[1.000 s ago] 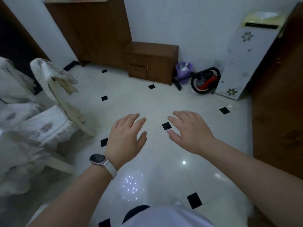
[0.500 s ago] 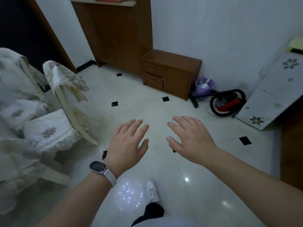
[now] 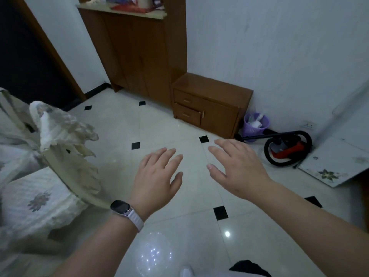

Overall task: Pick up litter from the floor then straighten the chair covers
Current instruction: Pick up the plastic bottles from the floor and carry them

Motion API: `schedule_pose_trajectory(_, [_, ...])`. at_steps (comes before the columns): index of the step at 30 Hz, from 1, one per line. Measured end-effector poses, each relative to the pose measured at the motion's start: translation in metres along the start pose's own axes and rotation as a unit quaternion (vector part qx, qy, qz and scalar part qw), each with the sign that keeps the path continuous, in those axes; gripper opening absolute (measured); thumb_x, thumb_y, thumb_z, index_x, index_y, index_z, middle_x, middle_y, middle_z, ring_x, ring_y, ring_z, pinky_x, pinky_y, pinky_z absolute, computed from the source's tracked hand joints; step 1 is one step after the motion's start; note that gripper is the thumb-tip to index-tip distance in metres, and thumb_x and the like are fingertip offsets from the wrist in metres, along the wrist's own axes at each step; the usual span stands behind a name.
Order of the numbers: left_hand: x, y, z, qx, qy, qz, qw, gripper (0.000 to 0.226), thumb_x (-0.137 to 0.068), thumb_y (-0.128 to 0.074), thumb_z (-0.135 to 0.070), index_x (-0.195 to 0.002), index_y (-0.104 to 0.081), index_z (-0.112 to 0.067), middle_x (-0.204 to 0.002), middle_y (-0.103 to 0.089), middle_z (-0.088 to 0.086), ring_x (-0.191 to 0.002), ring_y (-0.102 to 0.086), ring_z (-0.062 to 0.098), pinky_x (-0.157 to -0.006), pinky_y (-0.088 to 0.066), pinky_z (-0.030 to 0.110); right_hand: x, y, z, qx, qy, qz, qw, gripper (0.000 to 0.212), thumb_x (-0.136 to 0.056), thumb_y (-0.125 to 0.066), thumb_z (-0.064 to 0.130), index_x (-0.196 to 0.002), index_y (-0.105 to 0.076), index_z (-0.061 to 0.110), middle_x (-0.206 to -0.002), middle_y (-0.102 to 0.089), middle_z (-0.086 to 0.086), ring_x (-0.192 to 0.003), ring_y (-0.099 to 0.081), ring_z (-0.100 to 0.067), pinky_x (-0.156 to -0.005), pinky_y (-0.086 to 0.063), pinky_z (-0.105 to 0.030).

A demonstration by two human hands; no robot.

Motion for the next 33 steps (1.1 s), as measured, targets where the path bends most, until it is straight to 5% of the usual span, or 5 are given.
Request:
schedule_pose_trajectory(17, [-0.258, -0.091, 0.076, -0.099, 0.111, 0.025, 0.988, 0.043, -0.09, -0.052, -0.037, -0.127, -0.061, -0.017, -0.135, -0.058, 0.006, -0.126, -0.051, 0.03, -0.102, -0.041, 0.045, -0.263, -0.118, -0.177, -0.088, 0.108, 0.019, 0.99, 0.049, -0.091, -0.042, 0.05, -0.119, -0.065, 0.016, -0.125, -0.061, -0.008, -0.115, -0.055, -0.029, -0.095, -0.04, -0.041])
schedule_pose_trajectory(28, [-0.275, -0.109, 0.231, -0.149, 0.274, 0.02, 0.95, 0.045, -0.088, -0.051, -0.039, -0.125, -0.063, -0.017, -0.132, -0.061, 0.006, -0.122, -0.054, 0.03, -0.098, -0.035, 0.039, -0.426, -0.186, -0.123, -0.127, 0.224, 0.044, 0.965, 0.051, -0.091, -0.039, 0.05, -0.119, -0.065, 0.016, -0.125, -0.062, -0.009, -0.114, -0.055, -0.029, -0.094, -0.043, -0.041])
schedule_pose_trajectory(33, [-0.303, -0.135, 0.328, -0.123, 0.277, -0.002, 0.953, 0.044, -0.088, -0.05, -0.04, -0.124, -0.063, -0.018, -0.132, -0.061, 0.005, -0.123, -0.054, 0.028, -0.101, -0.036, 0.04, -0.514, -0.228, -0.095, -0.093, 0.216, 0.069, 0.97, 0.053, -0.093, -0.036, 0.052, -0.124, -0.062, 0.019, -0.13, -0.059, -0.005, -0.119, -0.052, -0.027, -0.098, -0.041, -0.042])
Point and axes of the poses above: each hand's wrist, its own x-axis away from the middle knuckle, its own y-axis out of the back of the hand, z = x × y, the point moved 7 cm from there along -x, towards the middle knuckle
